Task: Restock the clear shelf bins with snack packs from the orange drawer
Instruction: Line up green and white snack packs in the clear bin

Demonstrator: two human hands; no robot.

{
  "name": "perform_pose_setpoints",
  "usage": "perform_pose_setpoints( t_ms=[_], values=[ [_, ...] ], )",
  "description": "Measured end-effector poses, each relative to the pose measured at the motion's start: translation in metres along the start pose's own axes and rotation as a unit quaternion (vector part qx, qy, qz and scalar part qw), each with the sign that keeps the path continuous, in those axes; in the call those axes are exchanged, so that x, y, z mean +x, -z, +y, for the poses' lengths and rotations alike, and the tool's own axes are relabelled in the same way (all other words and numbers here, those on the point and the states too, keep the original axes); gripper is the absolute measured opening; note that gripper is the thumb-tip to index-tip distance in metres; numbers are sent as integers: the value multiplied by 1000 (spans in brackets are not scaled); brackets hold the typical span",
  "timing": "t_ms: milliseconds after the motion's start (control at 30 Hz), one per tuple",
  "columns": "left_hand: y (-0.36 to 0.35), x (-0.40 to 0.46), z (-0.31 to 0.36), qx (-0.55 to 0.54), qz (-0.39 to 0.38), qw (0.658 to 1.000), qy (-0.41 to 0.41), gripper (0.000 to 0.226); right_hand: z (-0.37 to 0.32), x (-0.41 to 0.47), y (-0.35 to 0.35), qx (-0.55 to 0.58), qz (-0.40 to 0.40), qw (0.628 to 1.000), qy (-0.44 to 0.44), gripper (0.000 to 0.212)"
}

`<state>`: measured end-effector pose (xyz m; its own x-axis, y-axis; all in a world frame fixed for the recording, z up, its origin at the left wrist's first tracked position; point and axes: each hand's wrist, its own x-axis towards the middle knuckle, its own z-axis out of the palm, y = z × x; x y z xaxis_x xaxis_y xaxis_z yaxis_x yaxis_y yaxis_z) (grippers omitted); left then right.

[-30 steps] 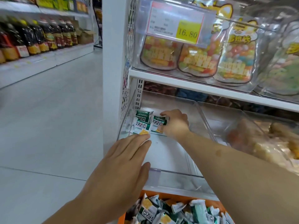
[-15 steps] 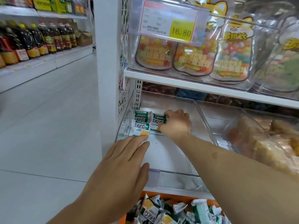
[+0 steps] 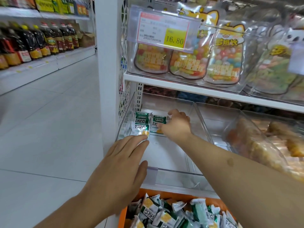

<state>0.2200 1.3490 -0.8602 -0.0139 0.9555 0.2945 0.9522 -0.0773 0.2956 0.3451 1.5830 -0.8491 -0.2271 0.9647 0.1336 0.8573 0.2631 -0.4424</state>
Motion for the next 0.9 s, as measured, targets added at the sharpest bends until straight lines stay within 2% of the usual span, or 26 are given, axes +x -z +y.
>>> perform_pose_setpoints(
  t_ms=[133,233,400,533,667,800,833,900],
  values=[
    [10,-2,17,-70,17,997,30,58,-4,-42,34,109,-26,992,59,57],
    [18,-3,37,-102,24,993,46,55,2,-87,64,213,-45,973,81,46],
    [22,-17,79,-141,-7,989,49,52,39,-164,108,290,-77,947,113,27],
    [4,-39,114,-167,-73,981,66,49,88,-217,116,311,-108,941,77,19],
    [-32,-61,130,-151,-169,971,74,50,151,-261,94,250,-165,954,3,17],
    [-79,-72,126,-138,-238,955,107,51,203,-289,57,174,-268,945,-66,29],
    [-91,-74,124,-137,-257,949,118,50,213,-292,46,147,-301,940,-68,40],
    [-117,-79,118,-122,-293,940,123,56,227,-298,25,91,-358,928,-58,78]
  ],
)
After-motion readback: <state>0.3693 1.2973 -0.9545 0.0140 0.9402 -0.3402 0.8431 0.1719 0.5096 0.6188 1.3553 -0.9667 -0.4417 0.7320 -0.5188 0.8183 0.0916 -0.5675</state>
